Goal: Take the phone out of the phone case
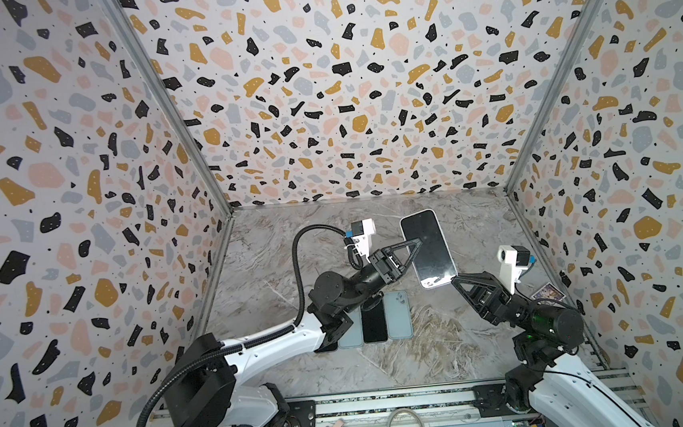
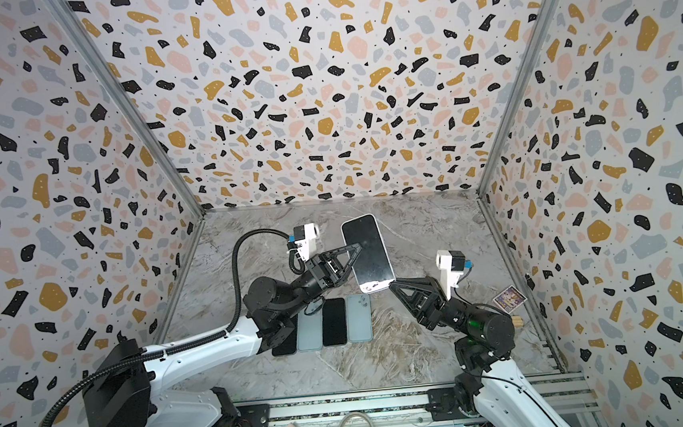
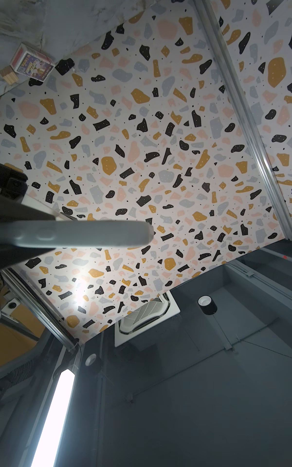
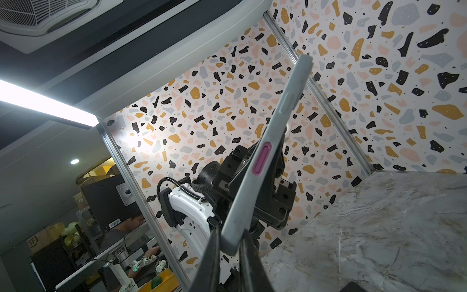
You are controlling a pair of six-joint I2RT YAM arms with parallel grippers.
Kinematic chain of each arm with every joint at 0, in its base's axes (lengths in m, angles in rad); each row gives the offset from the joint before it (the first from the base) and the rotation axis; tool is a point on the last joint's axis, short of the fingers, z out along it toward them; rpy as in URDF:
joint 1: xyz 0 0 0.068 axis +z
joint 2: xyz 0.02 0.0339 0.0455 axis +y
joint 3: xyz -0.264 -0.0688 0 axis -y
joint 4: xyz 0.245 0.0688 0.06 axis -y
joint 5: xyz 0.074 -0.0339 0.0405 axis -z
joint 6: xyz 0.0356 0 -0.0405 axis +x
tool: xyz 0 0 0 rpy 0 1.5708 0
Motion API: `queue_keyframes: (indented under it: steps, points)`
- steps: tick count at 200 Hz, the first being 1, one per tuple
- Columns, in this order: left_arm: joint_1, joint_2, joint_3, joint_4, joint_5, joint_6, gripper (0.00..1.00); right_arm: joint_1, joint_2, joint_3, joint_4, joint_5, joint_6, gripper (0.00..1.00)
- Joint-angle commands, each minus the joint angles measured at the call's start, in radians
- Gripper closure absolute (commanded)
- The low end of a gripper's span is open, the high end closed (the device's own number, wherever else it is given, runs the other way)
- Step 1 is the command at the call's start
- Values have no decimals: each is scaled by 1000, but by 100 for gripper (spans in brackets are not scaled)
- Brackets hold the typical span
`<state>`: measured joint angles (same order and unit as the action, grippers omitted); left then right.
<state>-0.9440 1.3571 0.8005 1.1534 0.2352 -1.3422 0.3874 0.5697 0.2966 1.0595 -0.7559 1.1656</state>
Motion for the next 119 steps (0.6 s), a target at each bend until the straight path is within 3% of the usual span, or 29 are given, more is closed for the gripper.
queue_keyframes:
  steps: [1, 119]
  points:
    - [-6, -20, 37, 184, 37, -90, 100, -16, 15, -15, 46, -21, -34, 93]
    - [-18, -50, 52, 203, 64, -130, 100, -70, 144, -44, 225, -75, 17, 93]
